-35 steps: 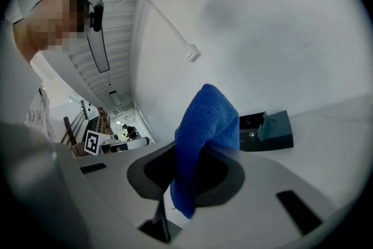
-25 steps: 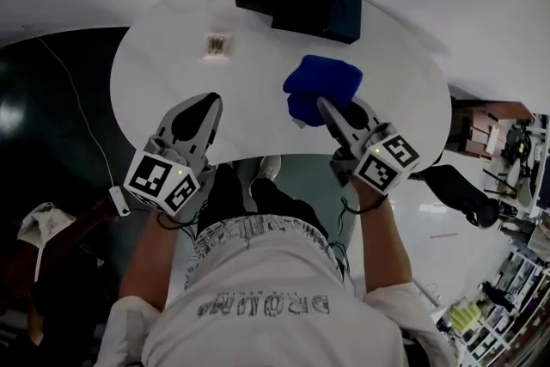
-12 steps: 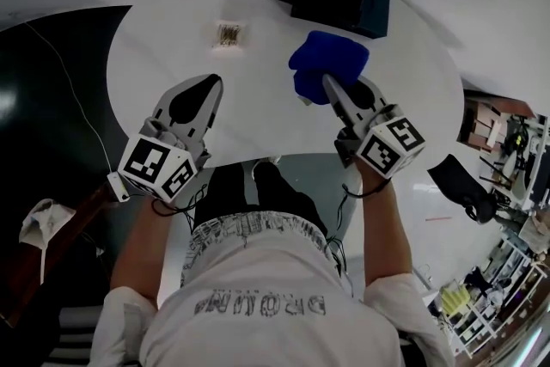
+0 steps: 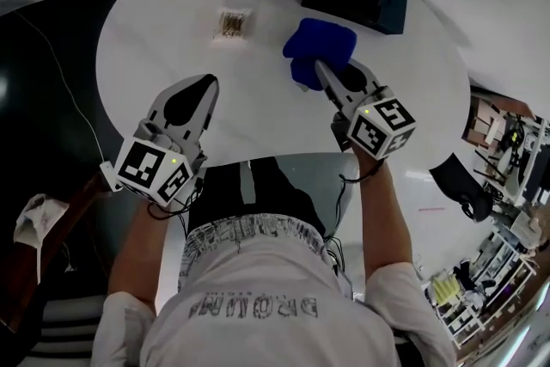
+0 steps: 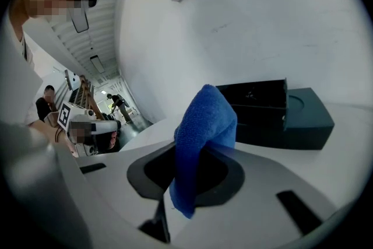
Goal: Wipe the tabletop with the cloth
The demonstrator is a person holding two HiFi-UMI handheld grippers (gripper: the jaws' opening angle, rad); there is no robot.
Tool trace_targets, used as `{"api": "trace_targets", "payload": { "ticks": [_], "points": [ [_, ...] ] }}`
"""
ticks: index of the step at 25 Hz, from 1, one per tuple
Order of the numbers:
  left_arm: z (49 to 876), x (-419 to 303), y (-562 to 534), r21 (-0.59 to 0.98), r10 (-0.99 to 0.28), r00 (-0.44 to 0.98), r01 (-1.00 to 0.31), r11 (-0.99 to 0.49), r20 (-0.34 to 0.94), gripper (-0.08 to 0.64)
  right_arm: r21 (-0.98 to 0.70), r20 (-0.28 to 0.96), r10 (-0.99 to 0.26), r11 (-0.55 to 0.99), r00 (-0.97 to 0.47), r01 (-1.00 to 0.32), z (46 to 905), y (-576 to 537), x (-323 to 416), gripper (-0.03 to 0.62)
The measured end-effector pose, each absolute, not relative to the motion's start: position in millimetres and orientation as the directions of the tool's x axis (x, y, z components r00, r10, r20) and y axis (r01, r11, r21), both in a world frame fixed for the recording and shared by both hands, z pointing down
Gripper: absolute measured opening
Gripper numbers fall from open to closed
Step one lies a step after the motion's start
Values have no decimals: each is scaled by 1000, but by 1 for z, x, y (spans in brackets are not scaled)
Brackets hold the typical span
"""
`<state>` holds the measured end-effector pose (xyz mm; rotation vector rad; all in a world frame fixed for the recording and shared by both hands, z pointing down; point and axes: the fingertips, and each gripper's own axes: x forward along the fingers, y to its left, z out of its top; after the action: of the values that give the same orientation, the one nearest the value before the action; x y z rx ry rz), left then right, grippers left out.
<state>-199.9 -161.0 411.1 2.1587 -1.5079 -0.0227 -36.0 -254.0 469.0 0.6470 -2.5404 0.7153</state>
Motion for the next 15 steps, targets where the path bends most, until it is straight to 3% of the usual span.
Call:
{"api": "trace_targets", "payload": {
  "ticks": [15],
  "points": [
    [442, -227, -154, 444, -882, 362, -872, -205, 302, 28, -242, 660, -233, 834, -714, -496, 547, -263, -94, 71]
  ]
}}
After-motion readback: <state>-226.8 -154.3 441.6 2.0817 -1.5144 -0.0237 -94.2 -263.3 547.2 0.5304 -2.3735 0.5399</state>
